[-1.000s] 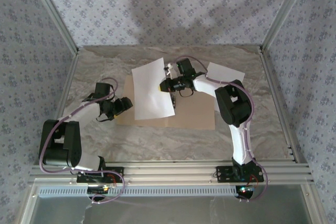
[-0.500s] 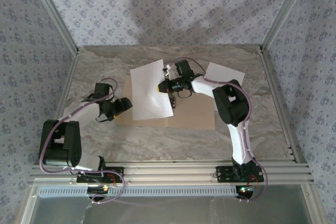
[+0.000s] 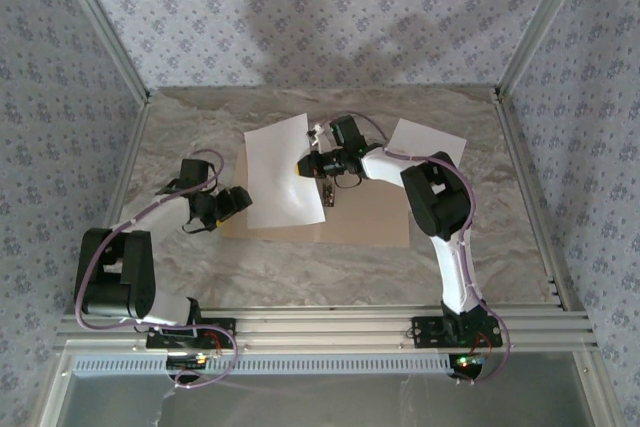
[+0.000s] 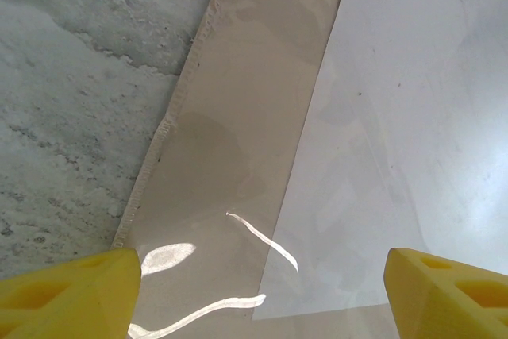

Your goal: Put the files into the folder

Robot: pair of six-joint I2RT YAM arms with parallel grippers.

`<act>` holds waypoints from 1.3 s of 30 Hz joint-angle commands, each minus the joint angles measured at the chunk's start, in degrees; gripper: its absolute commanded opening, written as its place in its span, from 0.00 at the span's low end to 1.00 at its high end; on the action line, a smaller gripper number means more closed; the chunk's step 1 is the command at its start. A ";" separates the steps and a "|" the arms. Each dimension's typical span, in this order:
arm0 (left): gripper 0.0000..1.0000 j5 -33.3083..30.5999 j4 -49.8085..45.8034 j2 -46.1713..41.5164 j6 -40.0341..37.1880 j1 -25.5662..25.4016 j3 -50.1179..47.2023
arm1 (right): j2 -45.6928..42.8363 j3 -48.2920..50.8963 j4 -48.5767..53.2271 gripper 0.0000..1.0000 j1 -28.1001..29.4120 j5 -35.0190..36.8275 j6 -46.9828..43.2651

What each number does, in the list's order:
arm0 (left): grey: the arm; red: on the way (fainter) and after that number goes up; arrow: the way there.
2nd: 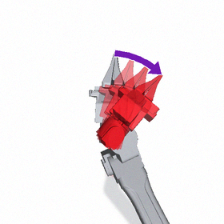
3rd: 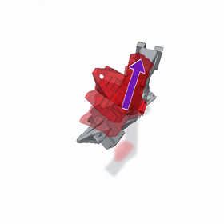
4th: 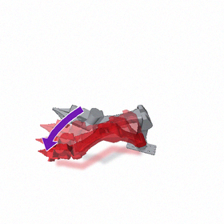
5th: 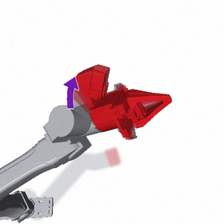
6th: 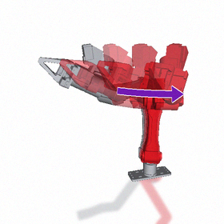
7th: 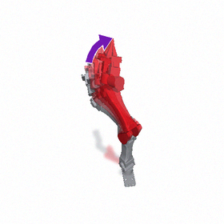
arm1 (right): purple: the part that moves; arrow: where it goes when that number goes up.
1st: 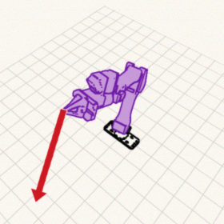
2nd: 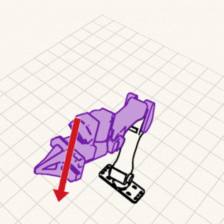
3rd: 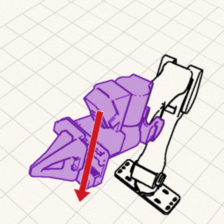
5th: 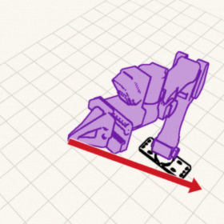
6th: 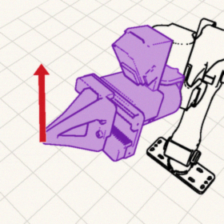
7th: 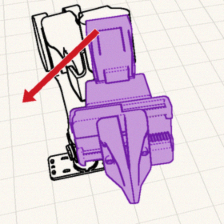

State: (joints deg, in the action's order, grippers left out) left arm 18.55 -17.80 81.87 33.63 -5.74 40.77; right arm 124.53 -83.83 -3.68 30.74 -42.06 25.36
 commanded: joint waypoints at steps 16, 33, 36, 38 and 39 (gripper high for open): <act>0.80 0.97 0.58 0.92 -0.49 0.78 -0.73 | 2.16 1.36 -4.78 0.00 1.61 -0.08 5.20; 0.80 1.73 1.19 1.37 -0.54 1.10 -0.96 | 1.68 3.11 -4.81 0.00 2.88 2.16 6.69; 0.80 1.92 1.28 1.37 -0.49 1.11 -1.13 | 1.68 3.57 -5.28 0.00 3.31 2.73 7.35; 0.80 1.93 1.43 1.30 -0.41 1.14 -1.30 | 1.72 3.87 -5.71 0.00 3.68 3.16 7.83; 0.80 1.95 1.46 1.28 -0.40 1.11 -1.35 | 1.77 3.93 -5.79 0.00 3.92 3.28 8.01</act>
State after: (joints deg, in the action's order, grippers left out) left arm 18.92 -16.71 82.78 33.63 -4.86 40.21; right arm 125.43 -80.79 -8.51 33.78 -39.79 32.23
